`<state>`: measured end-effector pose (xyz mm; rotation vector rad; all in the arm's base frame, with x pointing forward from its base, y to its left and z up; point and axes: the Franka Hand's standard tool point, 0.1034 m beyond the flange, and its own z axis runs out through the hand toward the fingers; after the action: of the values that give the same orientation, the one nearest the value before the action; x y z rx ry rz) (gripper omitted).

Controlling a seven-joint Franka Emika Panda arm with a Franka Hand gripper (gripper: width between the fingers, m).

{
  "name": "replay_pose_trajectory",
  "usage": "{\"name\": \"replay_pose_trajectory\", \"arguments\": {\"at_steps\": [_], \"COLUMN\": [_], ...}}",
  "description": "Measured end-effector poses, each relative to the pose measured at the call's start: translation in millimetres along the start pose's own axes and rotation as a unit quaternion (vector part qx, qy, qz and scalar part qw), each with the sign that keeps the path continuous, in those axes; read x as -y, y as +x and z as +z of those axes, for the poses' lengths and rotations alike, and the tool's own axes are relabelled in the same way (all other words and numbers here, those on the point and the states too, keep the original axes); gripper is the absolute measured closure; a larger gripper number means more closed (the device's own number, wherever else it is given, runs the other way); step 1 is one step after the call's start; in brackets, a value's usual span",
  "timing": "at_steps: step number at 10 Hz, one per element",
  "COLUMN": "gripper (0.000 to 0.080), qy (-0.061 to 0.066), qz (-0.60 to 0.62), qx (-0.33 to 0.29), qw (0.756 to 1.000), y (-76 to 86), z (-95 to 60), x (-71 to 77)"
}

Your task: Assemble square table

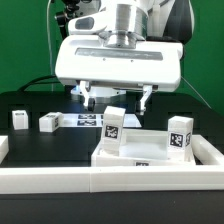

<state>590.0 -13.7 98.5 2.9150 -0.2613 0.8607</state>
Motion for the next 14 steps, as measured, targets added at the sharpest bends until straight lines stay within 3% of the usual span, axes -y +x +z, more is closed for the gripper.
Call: {"name": "replay_pose_trajectory", "arguments": {"at_steps": [3, 7, 11, 14], "gripper": [0.0150, 0.0151, 0.0150, 0.0151], "qy": [0.007, 0.026, 0.045, 0.045], "qz": [0.006, 0.025, 0.038, 0.039], "qx": [0.022, 0.170, 0.311, 0.327], "qw": [1.000, 0.985, 0.948, 0.943], "y": [3.7, -0.9, -6.8, -3.9], "z": [-2.9, 5.7, 3.9, 9.6], "x": [2.2, -1.2, -1.2, -2.8]}}
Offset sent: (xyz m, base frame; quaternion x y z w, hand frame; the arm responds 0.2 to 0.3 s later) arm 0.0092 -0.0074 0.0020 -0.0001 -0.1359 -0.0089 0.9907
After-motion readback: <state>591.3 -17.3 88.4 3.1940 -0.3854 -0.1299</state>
